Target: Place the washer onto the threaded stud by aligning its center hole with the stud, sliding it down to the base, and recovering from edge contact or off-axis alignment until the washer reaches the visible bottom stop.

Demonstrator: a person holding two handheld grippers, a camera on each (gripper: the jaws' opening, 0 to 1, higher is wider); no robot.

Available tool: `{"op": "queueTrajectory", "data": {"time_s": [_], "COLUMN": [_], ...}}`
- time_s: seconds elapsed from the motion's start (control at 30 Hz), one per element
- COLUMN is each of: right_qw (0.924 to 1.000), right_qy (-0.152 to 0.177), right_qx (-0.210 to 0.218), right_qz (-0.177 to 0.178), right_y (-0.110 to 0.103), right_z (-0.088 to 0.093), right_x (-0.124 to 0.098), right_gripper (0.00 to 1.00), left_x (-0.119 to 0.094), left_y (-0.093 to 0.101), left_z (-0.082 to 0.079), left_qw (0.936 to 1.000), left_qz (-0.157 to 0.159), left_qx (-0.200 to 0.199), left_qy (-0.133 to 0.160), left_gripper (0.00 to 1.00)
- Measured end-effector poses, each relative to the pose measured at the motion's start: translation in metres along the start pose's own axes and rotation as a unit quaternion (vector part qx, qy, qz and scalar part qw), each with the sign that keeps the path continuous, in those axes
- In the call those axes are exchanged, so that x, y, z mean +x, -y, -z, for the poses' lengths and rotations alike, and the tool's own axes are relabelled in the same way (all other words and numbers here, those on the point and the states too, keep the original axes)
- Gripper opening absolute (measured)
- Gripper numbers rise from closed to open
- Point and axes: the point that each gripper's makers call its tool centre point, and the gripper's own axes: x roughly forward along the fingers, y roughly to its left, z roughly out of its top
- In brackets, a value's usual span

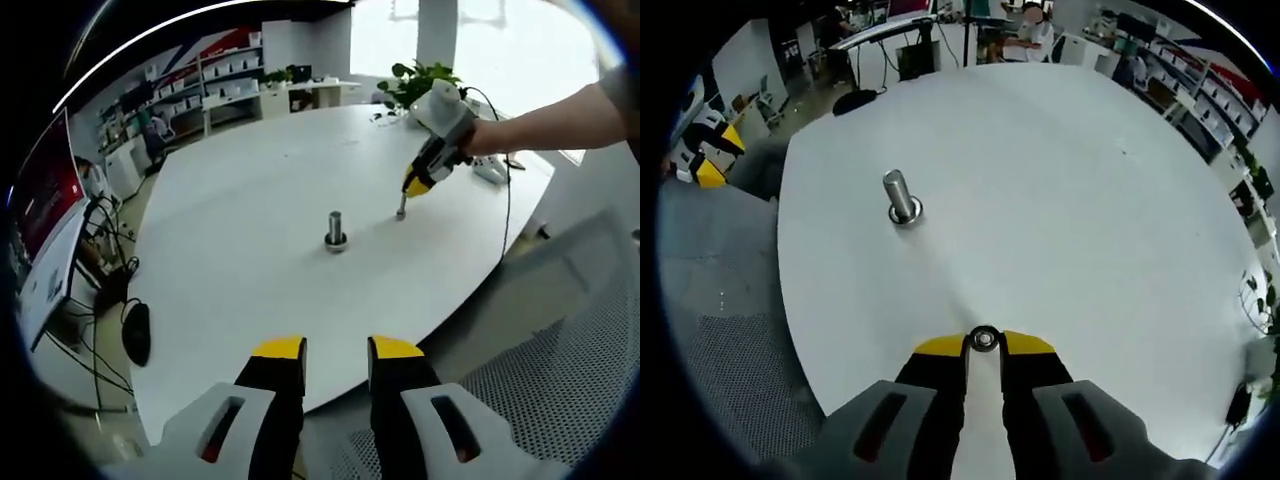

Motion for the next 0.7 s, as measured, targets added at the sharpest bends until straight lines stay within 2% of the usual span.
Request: {"op": "queueTrajectory", "data": {"time_s": [0.27,0.7], "right_qw": [0.9998,0.9993], "right_qy": [-0.005,0.010], "right_qx": [-0.016,-0.028], "right_qz": [-0.011,-0.021], "right_y": [0.0002,-0.0013], "right_z": [0.0012,-0.0009], "right_x": [0.0011,0.0002], "right_gripper": [0.14,0.14], "left_x": [-0.0001,0.0000], "left_y": [-0.0005,-0.0008], "left_z": [-0.0004,-0.0008], "left_qw": [1.0000,1.0000], "left_qz": [0.000,0.001], "left_qx": [0.000,-0.001], "left_qy": [0.002,0.003], "left_gripper": [0.22,0.22]}}
